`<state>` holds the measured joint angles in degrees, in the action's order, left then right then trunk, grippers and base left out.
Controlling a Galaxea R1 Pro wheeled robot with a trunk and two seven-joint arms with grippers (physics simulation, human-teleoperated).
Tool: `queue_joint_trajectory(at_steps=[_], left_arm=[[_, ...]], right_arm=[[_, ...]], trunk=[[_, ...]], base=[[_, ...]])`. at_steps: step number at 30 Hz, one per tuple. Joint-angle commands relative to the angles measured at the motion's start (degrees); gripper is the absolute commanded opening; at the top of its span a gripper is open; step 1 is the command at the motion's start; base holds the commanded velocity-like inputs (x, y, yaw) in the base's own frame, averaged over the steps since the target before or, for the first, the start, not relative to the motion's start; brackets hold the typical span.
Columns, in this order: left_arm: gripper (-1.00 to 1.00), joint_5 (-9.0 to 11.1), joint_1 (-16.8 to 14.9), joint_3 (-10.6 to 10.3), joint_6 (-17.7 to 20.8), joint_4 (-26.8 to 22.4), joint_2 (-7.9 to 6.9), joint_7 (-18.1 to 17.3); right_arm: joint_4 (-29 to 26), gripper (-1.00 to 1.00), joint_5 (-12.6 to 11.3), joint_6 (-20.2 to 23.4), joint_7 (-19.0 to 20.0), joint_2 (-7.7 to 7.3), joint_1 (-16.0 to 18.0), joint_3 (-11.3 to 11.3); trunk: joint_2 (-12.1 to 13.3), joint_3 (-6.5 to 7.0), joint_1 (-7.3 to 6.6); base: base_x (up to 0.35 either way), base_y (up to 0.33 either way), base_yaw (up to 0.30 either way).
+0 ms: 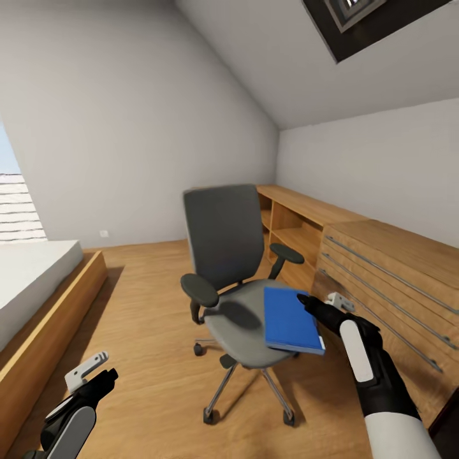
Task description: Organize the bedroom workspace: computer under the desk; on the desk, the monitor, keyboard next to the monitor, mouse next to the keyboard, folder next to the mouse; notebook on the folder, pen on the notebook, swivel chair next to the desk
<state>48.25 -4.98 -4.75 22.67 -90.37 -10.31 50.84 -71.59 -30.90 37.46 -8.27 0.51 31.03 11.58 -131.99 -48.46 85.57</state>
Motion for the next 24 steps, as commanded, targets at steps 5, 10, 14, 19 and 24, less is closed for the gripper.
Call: queue_joint_trajectory(at_steps=[5,10,14,19,24], left_arm=[[1.0,0.23,-0.03,-0.09,0.18,-0.08,-0.06,0.4],[1.0,0.26,-0.03,-0.07,0.1,-0.66,-0.06,0.35],[1.0,0.31,-0.03,0.02,-0.11,-1.02,-0.06,0.33],[1.0,0.35,-0.03,0.03,-0.18,-1.2,-0.06,0.32],[1.0,0.35,-0.03,0.0,-0.1,-1.21,-0.03,0.32]], right_arm=[[0.1,1.0,-4.42,0.17,-0.38,-0.37,-0.8,3.39],[1.38,1.0,-7.7,0.14,-0.28,-0.41,-1.07,5.57],[4.02,1.0,-11.58,0.02,0.81,-0.46,-1.13,6.13],[7.6,1.0,-15.1,-0.02,6.39,-0.58,-1.15,6.68],[7.93,1.0,-15.59,0.06,7.55,-0.51,-1.15,11.49]], trunk=[[-0.03,-0.06,-0.03],[-0.03,-0.06,-0.03],[-0.03,-0.06,-0.03],[-2.04,-0.96,1.06],[-4.04,-1.86,2.16]], base=[[-0.159,0.167,-0.261],[-0.042,0.045,-0.266],[-0.01,0.011,-0.269],[-0.002,0.002,-0.131],[0.0,0.0,-0.013]])
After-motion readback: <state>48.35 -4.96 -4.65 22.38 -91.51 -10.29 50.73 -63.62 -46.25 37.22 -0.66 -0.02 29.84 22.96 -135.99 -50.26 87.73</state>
